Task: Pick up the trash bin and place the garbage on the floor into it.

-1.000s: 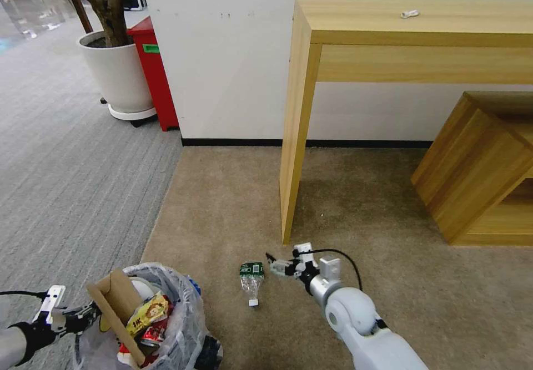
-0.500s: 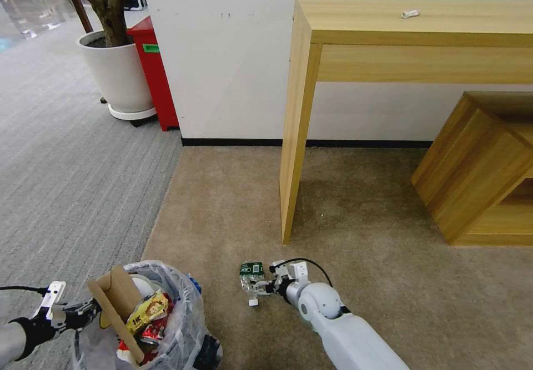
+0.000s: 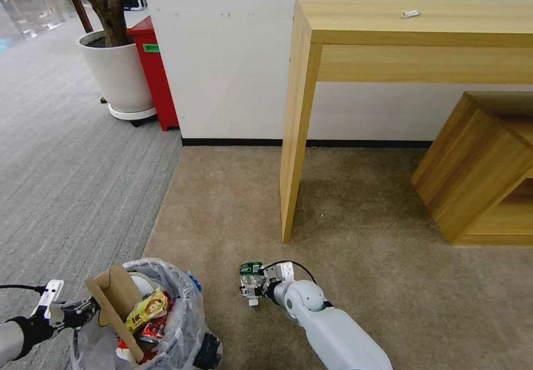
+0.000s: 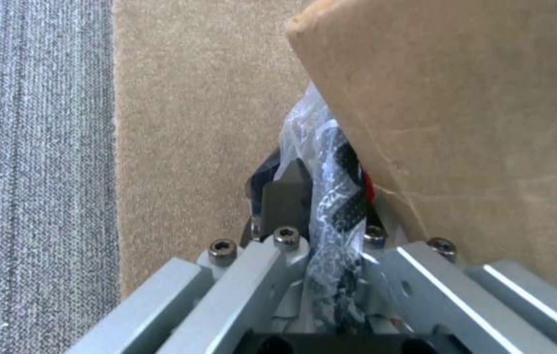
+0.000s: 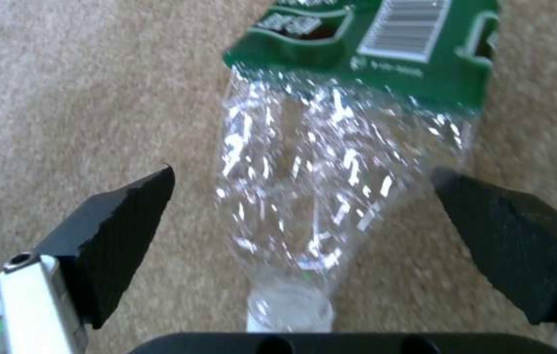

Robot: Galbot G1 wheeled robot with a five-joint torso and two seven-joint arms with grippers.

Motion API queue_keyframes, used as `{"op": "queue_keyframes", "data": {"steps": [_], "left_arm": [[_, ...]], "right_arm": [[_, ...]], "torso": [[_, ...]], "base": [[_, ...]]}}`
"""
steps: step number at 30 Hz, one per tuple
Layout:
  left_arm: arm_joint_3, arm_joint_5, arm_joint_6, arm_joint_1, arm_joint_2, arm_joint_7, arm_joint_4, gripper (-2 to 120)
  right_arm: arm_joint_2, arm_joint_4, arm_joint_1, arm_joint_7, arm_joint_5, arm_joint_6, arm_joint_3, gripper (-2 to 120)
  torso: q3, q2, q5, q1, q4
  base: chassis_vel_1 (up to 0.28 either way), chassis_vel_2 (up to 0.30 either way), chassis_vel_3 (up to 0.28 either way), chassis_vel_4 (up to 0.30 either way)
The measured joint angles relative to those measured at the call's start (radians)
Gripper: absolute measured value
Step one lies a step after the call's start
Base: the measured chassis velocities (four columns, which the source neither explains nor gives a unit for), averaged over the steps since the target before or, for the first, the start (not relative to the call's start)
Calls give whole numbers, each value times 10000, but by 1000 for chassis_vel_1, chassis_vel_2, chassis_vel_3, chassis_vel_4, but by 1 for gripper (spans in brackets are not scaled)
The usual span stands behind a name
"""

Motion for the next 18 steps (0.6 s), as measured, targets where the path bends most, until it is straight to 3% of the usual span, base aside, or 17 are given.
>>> {"op": "queue_keyframes", "data": {"steps": [18], "left_arm": [[-199,-159,0,51,-47,-19,-143,0]], "right_arm": [[752,-1902,1076,-610,-491,647,119,100]], "torso": [[0,0,0,0,0]], "base": [[0,0,0,0]]}}
